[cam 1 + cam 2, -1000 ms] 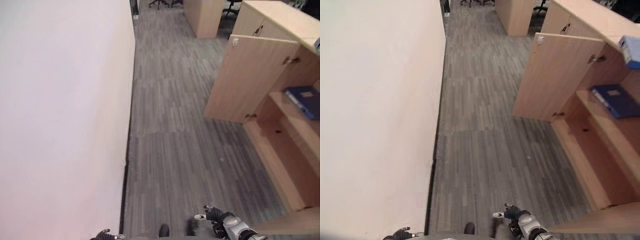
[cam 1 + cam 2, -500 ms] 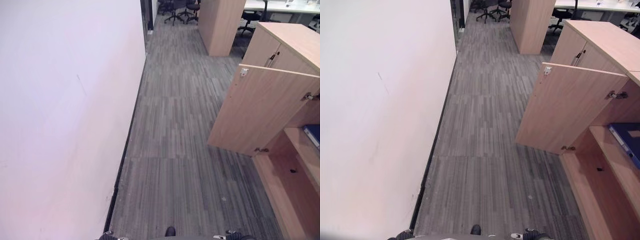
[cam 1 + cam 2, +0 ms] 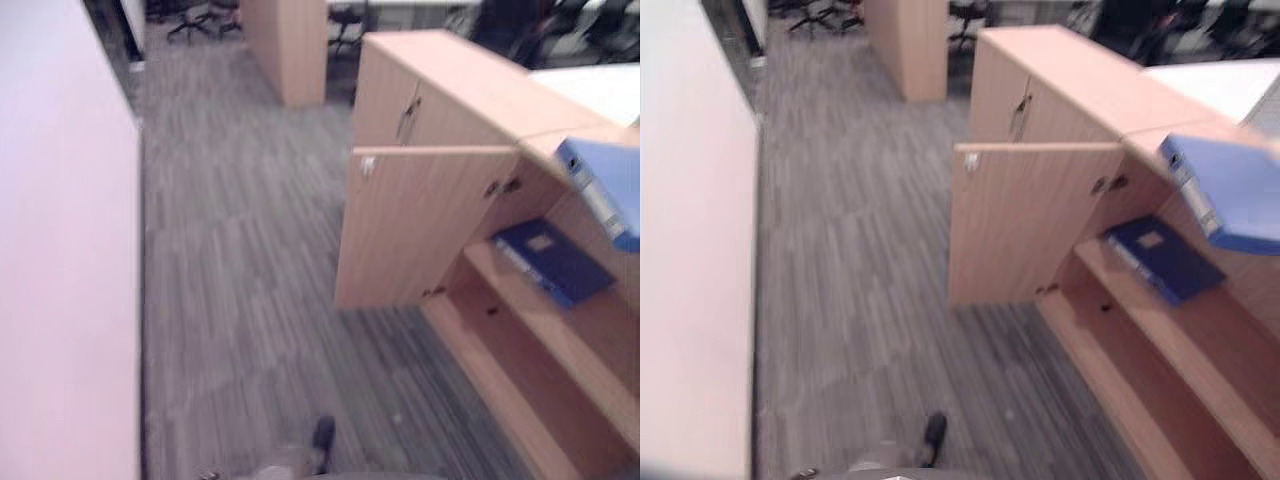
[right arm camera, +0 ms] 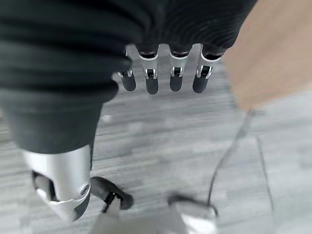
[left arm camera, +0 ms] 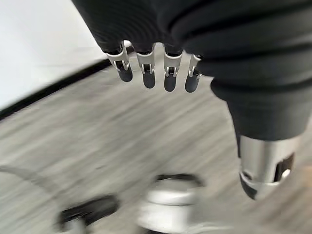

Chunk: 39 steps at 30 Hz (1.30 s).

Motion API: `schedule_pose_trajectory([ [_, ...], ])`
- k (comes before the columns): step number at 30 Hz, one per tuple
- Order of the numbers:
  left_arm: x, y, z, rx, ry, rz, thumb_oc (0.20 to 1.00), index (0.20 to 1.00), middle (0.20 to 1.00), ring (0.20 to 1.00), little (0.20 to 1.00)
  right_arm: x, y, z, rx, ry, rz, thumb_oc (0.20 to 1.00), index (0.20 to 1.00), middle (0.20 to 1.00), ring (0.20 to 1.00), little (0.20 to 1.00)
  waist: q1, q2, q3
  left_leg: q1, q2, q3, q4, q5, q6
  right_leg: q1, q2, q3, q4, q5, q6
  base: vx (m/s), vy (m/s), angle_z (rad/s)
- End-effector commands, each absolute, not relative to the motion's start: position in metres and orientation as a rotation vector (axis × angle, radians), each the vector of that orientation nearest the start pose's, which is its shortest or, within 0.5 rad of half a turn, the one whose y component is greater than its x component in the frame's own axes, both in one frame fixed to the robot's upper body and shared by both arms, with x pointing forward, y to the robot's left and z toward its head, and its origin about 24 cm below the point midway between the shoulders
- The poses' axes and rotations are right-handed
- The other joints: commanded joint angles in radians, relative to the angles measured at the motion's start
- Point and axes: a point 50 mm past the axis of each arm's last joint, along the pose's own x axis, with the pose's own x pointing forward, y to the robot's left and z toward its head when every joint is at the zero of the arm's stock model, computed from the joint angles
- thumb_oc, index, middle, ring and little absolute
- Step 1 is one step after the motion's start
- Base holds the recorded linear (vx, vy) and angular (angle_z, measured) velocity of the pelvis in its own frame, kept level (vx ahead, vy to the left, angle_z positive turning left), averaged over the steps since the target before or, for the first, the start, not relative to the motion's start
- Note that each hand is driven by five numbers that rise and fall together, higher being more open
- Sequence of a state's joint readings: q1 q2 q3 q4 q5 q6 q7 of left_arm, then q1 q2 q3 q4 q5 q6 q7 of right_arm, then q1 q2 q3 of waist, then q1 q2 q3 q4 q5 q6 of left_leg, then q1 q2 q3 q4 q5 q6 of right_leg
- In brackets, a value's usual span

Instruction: Put the empty folder in the office cabinet

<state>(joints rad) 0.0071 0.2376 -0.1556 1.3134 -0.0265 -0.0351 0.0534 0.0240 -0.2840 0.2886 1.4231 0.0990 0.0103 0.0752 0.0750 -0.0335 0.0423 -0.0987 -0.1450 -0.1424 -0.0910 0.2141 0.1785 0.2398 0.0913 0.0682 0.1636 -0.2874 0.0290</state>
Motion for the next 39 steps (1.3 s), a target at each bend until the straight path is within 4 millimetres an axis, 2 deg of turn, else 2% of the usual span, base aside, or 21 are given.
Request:
schedule_pose_trajectory([
  [1,0.081,0.251,-0.16,0.316,1.243,0.144,1.0,1.0,1.0,1.0,1.0,0.068,-0.248,-0.164,-0.27,1.375,0.002,1.0,1.0,1.0,1.0,1.0,0.072,-0.01,0.019,-0.066,0.086,0.0,0.043,-0.102,-0.194,-0.103,-0.16,0.079,-0.222,0.248,0.087,0.09,0.149,-0.25],
  [9,0.087,0.259,-0.156,0.325,1.226,0.173,1.0,1.0,1.0,1.0,1.0,0.095,-0.241,-0.16,-0.27,1.296,0.025,1.0,1.0,1.0,1.0,1.0,0.08,-0.01,0.009,-0.045,0.065,0.046,0.067,-0.177,-0.161,-0.178,-0.248,0.11,-0.192,0.315,0.15,0.06,0.125,-0.19],
  [11,0.087,0.263,-0.155,0.34,1.229,0.176,1.0,1.0,1.0,1.0,1.0,0.1,-0.239,-0.16,-0.274,1.283,0.032,1.0,1.0,1.0,1.0,1.0,0.086,-0.011,0.017,-0.054,0.073,0.065,0.099,-0.204,-0.155,-0.202,-0.291,0.091,-0.169,0.371,0.16,0.01,-0.009,-0.28],
  [12,0.087,0.263,-0.155,0.34,1.229,0.176,1.0,1.0,1.0,1.0,1.0,0.1,-0.239,-0.16,-0.274,1.283,0.032,1.0,1.0,1.0,1.0,1.0,0.086,-0.01,0.018,-0.054,0.073,0.065,0.1,-0.205,-0.155,-0.201,-0.291,0.09,-0.169,0.371,0.159,0.0,-0.049,-0.28],
  [15,0.085,0.271,-0.153,0.361,1.237,0.186,1.0,1.0,1.0,1.0,1.0,0.101,-0.237,-0.16,-0.268,1.275,0.03,1.0,1.0,1.0,1.0,1.0,0.095,-0.007,0.027,-0.062,0.104,0.093,0.122,-0.226,-0.161,-0.203,-0.35,-0.036,-0.163,0.408,0.147,-0.01,-0.022,-0.16],
  [17,0.077,0.274,-0.154,0.369,1.262,0.191,1.0,1.0,1.0,1.0,1.0,0.1,-0.236,-0.16,-0.281,1.274,0.041,1.0,1.0,1.0,1.0,1.0,0.112,-0.015,0.024,-0.054,0.122,0.143,0.119,-0.239,-0.175,-0.198,-0.384,-0.211,-0.193,0.422,0.158,-0.02,0.043,-0.36],
  [18,0.073,0.276,-0.154,0.369,1.279,0.204,1.0,1.0,1.0,1.0,1.0,0.101,-0.236,-0.16,-0.285,1.267,0.042,1.0,1.0,1.0,1.0,1.0,0.113,-0.022,0.021,-0.042,0.128,0.178,0.113,-0.245,-0.179,-0.212,-0.381,-0.28,-0.204,0.422,0.165,0.0,0.069,-0.89],
  [19,0.07,0.278,-0.154,0.368,1.287,0.213,1.0,1.0,1.0,1.0,1.0,0.104,-0.236,-0.159,-0.288,1.259,0.046,1.0,1.0,1.0,1.0,1.0,0.107,-0.028,0.021,-0.03,0.131,0.202,0.107,-0.248,-0.18,-0.238,-0.367,-0.316,-0.205,0.421,0.167,0.01,0.067,-1.25],
  [20,0.068,0.281,-0.153,0.373,1.294,0.217,1.0,1.0,1.0,1.0,1.0,0.108,-0.235,-0.158,-0.292,1.245,0.047,1.0,1.0,1.0,1.0,1.0,0.096,-0.029,0.03,-0.005,0.14,0.236,0.095,-0.257,-0.183,-0.283,-0.34,-0.35,-0.2,0.415,0.166,0.01,0.04,-1.56],
  [21,0.069,0.281,-0.153,0.373,1.293,0.217,1.0,1.0,1.0,1.0,1.0,0.109,-0.235,-0.158,-0.291,1.245,0.047,1.0,1.0,1.0,1.0,1.0,0.096,-0.03,0.028,-0.008,0.139,0.236,0.094,-0.255,-0.183,-0.287,-0.341,-0.35,-0.199,0.416,0.166,0.04,0.053,-1.5],
  [22,0.067,0.284,-0.153,0.38,1.305,0.219,1.0,1.0,1.0,1.0,1.0,0.117,-0.236,-0.156,-0.302,1.222,0.044,1.0,1.0,1.0,1.0,1.0,0.07,-0.028,0.045,0.028,0.143,0.279,0.078,-0.26,-0.182,-0.363,-0.303,-0.414,-0.208,0.423,0.161,0.13,0.042,-1.11],
  [23,0.066,0.283,-0.153,0.391,1.316,0.209,1.0,1.0,1.0,1.0,1.0,0.118,-0.236,-0.155,-0.31,1.22,0.043,1.0,1.0,1.0,1.0,1.0,0.059,-0.021,0.051,0.067,0.15,0.289,0.063,-0.28,-0.188,-0.376,-0.276,-0.439,-0.225,0.419,0.167,0.14,0.031,-0.94],
  [25,0.065,0.283,-0.153,0.426,1.337,0.176,1.0,1.0,1.0,1.0,1.0,0.117,-0.238,-0.155,-0.314,1.227,0.035,1.0,1.0,1.0,1.0,1.0,0.032,-0.02,0.075,0.115,0.15,0.329,0.041,-0.272,-0.192,-0.425,-0.253,-0.498,-0.238,0.44,0.162,0.17,-0.098,-1.08],
  [26,0.06,0.282,-0.155,0.422,1.36,0.167,1.0,1.0,1.0,1.0,1.0,0.102,-0.242,-0.159,-0.293,1.277,0.007,1.0,1.0,1.0,1.0,1.0,0.015,-0.033,0.057,0.159,0.147,0.351,0.014,-0.285,-0.196,-0.407,-0.244,-0.494,-0.251,0.434,0.156,0.26,-0.211,-0.62],
  [28,0.06,0.281,-0.155,0.417,1.362,0.168,1.0,1.0,1.0,1.0,1.0,0.097,-0.245,-0.159,-0.291,1.293,-0.006,1.0,1.0,1.0,1.0,1.0,0.006,-0.034,0.053,0.169,0.158,0.356,0.011,-0.288,-0.202,-0.404,-0.237,-0.48,-0.251,0.435,0.152,0.21,-0.187,-0.13],
  [29,0.06,0.276,-0.157,0.415,1.366,0.142,1.0,1.0,1.0,1.0,1.0,0.088,-0.249,-0.16,-0.285,1.322,-0.024,1.0,1.0,1.0,1.0,1.0,-0.01,-0.033,0.042,0.19,0.182,0.363,0.004,-0.294,-0.218,-0.39,-0.229,-0.464,-0.251,0.434,0.143,0.13,-0.134,-0.18],
  [30,0.06,0.276,-0.157,0.415,1.366,0.141,1.0,1.0,1.0,1.0,1.0,0.088,-0.249,-0.16,-0.285,1.322,-0.024,1.0,1.0,1.0,1.0,1.0,-0.01,-0.033,0.042,0.191,0.182,0.364,0.004,-0.294,-0.218,-0.39,-0.229,-0.463,-0.251,0.434,0.143,0.2,-0.198,-0.15],
  [33,0.067,0.264,-0.16,0.402,1.344,0.099,1.0,1.0,1.0,1.0,1.0,0.082,-0.253,-0.16,-0.276,1.331,-0.047,1.0,1.0,1.0,1.0,1.0,-0.047,-0.025,0.03,0.238,0.261,0.389,0.013,-0.296,-0.263,-0.363,-0.198,-0.43,-0.237,0.407,0.116,0.22,-0.227,-0.18],
  [34,0.067,0.264,-0.16,0.402,1.344,0.099,1.0,1.0,1.0,1.0,1.0,0.082,-0.253,-0.16,-0.276,1.331,-0.047,1.0,1.0,1.0,1.0,1.0,-0.046,-0.024,0.031,0.239,0.261,0.39,0.013,-0.296,-0.264,-0.362,-0.197,-0.429,-0.237,0.407,0.115,0.11,-0.141,-0.13],
  [37,0.078,0.259,-0.159,0.389,1.306,0.086,1.0,1.0,1.0,1.0,1.0,0.083,-0.254,-0.16,-0.283,1.331,-0.042,1.0,1.0,1.0,1.0,1.0,-0.062,-0.032,0.038,0.234,0.334,0.411,0.124,-0.282,-0.283,-0.34,-0.169,-0.39,-0.2,0.363,0.086,0.13,-0.216,-0.22],
  [39,0.089,0.255,-0.158,0.374,1.262,0.084,1.0,1.0,1.0,1.0,1.0,0.084,-0.256,-0.159,-0.3,1.333,-0.034,1.0,1.0,1.0,1.0,1.0,-0.056,-0.046,0.055,0.193,0.378,0.391,0.274,-0.218,-0.264,-0.314,-0.145,-0.353,-0.184,0.334,0.052,0.15,-0.263,-0.52],
])
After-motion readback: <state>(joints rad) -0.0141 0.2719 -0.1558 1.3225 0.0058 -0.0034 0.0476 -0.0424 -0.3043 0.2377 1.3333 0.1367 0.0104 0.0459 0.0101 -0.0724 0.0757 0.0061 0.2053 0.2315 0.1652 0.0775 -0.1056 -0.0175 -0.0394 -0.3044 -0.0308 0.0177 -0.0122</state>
